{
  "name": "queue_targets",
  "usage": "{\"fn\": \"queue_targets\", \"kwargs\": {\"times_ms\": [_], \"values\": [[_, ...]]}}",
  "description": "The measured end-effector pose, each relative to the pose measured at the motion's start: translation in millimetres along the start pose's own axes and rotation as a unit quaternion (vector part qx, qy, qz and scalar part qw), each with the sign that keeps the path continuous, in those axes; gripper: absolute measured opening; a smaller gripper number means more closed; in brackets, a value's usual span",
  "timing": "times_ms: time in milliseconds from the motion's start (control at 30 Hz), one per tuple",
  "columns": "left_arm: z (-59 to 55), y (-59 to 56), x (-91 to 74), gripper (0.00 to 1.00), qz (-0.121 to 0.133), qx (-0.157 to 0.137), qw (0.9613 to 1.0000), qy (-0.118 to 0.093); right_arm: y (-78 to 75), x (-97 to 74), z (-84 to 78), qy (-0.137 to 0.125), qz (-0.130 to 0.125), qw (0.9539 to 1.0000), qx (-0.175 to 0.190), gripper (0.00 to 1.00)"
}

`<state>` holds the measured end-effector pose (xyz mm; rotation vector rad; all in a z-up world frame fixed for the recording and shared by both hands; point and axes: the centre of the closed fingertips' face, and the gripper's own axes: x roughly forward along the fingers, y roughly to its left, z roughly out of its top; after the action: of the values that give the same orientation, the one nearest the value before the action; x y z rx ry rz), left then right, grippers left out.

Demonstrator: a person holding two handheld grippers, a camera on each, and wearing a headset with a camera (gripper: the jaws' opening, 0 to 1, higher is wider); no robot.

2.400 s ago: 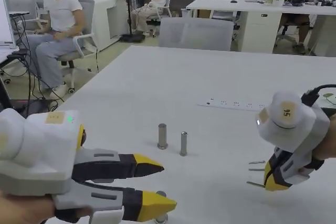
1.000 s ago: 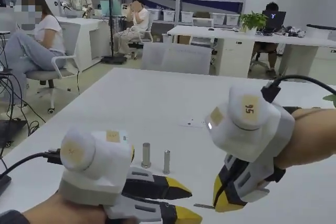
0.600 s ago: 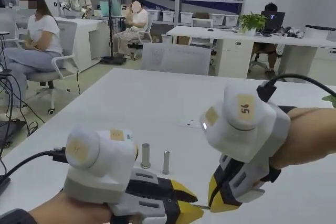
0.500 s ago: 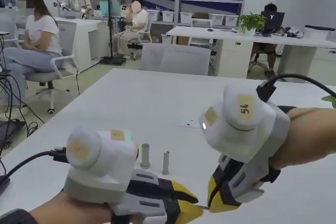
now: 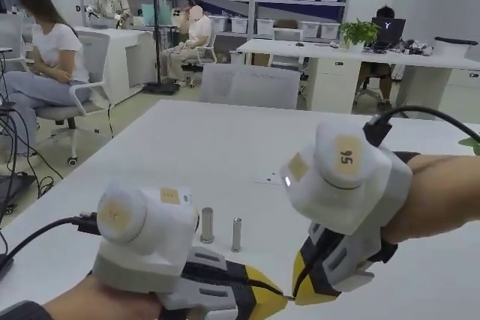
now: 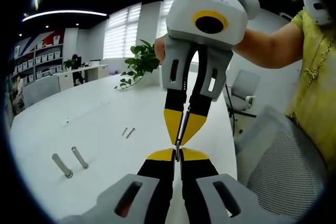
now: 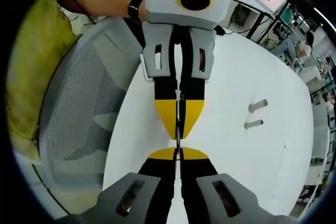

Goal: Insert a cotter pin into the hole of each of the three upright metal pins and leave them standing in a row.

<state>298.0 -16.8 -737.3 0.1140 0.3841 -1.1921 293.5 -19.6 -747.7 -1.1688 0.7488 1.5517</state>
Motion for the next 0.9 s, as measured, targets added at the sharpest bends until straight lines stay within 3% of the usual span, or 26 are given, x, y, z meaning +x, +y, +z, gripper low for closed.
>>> {"fn": "queue_targets", "kwargs": {"times_ms": [900], "values": [[2.2,-1.9,-2.7,0.00,-0.004,0.007,1.0000,-0.006,1.6,-2.0,2.4,-0.001,0.002,1.0000,-0.002,0.04]]}}
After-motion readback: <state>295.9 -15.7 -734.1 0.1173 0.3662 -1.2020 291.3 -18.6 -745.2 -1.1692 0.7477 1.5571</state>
